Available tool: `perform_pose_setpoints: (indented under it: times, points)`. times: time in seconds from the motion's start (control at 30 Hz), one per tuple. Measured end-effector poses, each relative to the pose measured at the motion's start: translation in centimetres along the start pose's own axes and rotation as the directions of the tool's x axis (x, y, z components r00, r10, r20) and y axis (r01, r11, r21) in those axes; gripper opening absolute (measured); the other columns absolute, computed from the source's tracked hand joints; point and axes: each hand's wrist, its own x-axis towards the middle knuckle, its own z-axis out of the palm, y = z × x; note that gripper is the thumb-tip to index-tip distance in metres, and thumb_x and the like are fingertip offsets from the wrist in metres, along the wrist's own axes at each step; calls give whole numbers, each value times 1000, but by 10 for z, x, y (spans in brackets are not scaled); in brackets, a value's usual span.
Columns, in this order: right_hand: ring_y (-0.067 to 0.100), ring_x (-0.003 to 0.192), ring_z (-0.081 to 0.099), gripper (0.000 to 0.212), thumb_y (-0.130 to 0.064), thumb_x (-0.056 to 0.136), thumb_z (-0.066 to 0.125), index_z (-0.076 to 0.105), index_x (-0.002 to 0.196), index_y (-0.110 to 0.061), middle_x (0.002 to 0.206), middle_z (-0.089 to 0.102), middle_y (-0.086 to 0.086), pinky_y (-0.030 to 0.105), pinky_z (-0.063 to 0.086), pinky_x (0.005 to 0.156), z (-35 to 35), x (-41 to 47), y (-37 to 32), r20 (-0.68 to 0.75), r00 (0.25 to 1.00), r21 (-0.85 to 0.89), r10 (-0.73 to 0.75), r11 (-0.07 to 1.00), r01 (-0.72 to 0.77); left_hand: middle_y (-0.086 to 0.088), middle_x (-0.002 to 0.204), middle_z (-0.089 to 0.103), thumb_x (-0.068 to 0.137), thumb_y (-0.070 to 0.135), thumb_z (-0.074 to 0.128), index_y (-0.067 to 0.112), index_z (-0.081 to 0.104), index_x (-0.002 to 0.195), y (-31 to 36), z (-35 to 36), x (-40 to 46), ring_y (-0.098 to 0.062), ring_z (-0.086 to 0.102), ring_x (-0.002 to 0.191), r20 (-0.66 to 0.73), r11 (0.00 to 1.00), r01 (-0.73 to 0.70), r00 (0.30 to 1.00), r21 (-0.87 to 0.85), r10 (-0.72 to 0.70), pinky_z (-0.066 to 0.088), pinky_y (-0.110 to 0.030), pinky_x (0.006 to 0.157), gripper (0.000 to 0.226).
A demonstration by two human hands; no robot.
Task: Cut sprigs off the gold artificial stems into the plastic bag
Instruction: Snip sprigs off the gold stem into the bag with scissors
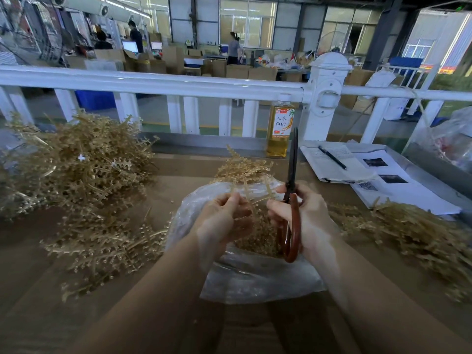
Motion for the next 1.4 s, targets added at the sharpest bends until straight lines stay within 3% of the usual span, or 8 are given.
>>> perform_pose_setpoints:
  times: [0.23,0.4,0.6,0.7,0.8,0.9,1.1,1.4]
  points:
    - [4,50,62,23,-4,80,75,63,93,-18,72,68,5,15,49,49,6,2,5,29,993,-243,-114,963,118,2,60,53,75,17,72,11,64,71,5,3,-4,-5,40,42,59,956,234,972,-176,-227,40,-15,41,11]
    - [13,61,61,22,-18,77,80,60,85,-24,75,68,1,36,55,69,15,8,11,101,985,-350,-137,922,164,-2,59,63,59,12,72,8,69,66,10,3,-9,-9,54,41,158,938,302,948,-169,-277,41,-20,51,9]
    - [19,70,67,18,-14,80,76,62,88,-21,76,70,2,38,56,71,15,8,8,168,970,-452,-175,861,234,4,49,60,71,11,73,9,66,85,7,4,-5,-4,53,36,94,964,237,969,-118,-227,44,-17,41,16]
    - [16,71,67,17,-19,81,75,64,94,-22,78,70,0,29,54,68,14,5,3,180,969,-514,-171,823,241,7,46,58,79,13,71,13,68,75,3,2,-1,-2,49,34,30,978,178,984,-106,-176,41,-14,39,5]
    - [11,76,65,23,-23,80,77,64,99,-26,83,68,-8,23,51,68,11,3,2,163,969,-575,-184,781,245,5,55,65,81,17,69,15,73,59,2,-2,3,-5,58,46,18,984,151,988,-95,-150,46,-20,49,22]
    - [4,73,60,22,-32,82,75,61,98,-29,80,61,-17,9,40,57,5,1,2,148,968,-656,-202,712,249,-3,72,71,81,12,68,7,69,84,2,-7,6,-14,68,66,6,969,132,991,-211,-134,56,-25,59,6]
    - [-5,64,52,23,-57,88,57,52,86,-34,68,51,-18,11,34,50,-3,-11,7,168,953,-825,-251,494,276,-6,78,68,82,9,69,7,60,100,-5,-9,11,-18,68,71,-83,965,51,994,-259,-75,58,-28,63,21]
    - [-3,65,53,32,-58,90,51,46,80,-29,65,54,-9,15,35,55,-7,-17,21,202,966,-775,-159,577,257,-4,54,64,82,-4,64,3,54,83,-6,-8,13,-12,64,49,-99,942,18,994,-336,-54,55,-26,49,12]
